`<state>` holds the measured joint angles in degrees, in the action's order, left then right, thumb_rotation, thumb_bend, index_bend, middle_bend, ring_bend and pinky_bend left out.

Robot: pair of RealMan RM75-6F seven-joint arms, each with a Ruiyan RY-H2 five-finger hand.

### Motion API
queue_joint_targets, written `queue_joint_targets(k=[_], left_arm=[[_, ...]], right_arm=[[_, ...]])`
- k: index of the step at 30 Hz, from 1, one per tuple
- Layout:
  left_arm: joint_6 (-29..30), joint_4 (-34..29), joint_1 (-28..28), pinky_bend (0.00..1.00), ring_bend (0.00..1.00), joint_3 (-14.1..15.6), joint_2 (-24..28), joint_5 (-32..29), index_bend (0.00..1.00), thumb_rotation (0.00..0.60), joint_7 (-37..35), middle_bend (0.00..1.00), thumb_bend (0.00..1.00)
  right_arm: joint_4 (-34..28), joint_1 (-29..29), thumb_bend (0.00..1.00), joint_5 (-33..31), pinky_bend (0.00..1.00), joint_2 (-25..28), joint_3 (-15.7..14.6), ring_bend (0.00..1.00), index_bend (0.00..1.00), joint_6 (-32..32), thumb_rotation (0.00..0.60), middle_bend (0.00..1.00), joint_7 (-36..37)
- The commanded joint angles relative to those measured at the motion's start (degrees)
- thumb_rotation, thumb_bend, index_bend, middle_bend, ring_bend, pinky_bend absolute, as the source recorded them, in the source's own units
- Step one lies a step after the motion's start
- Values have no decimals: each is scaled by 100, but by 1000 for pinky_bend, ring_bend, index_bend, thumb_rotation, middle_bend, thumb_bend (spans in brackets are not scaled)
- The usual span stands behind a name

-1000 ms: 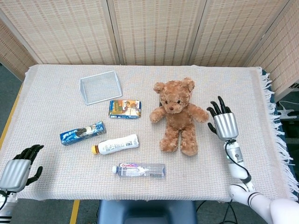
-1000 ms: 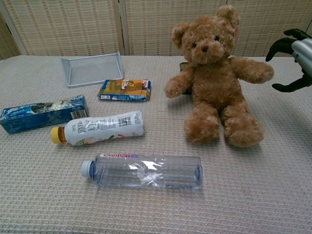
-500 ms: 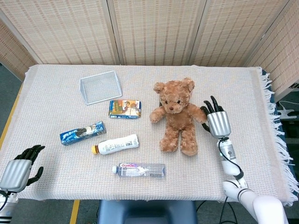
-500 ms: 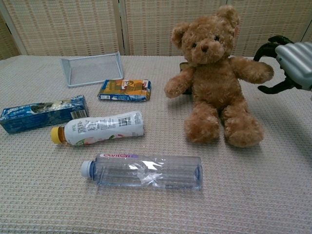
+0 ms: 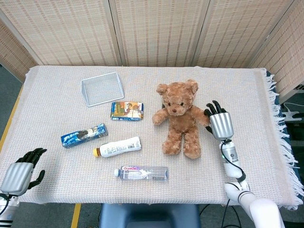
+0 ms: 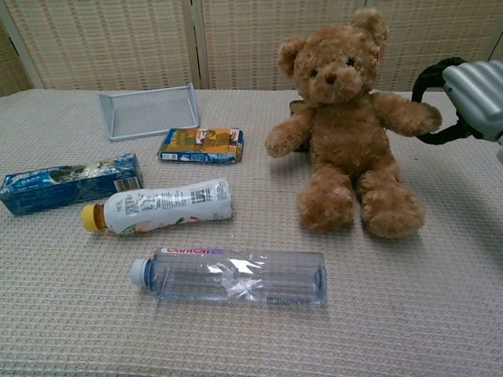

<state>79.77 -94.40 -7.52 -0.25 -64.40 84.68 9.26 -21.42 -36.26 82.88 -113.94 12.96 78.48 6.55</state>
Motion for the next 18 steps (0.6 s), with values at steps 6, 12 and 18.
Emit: queue_joint_targets(k=[6,12,18], left_arm=[[-3,-20,3,401,202,8,13,-2,159,600,-1,138,420],[-9,-25,-1,408,215,17,6,10,160,600,32,140,421],[-14,-31,-4,410,215,23,-1,12,161,600,85,141,420]], right_arm=[[228,-174,214,-159,649,-103,178,245,640,218,600,355,138],[84,-208,226,-250,649,-29,256,245,646,310,600,365,212],[225,-10,226,-123,649,-80,-65,245,646,-45,600,365,148]])
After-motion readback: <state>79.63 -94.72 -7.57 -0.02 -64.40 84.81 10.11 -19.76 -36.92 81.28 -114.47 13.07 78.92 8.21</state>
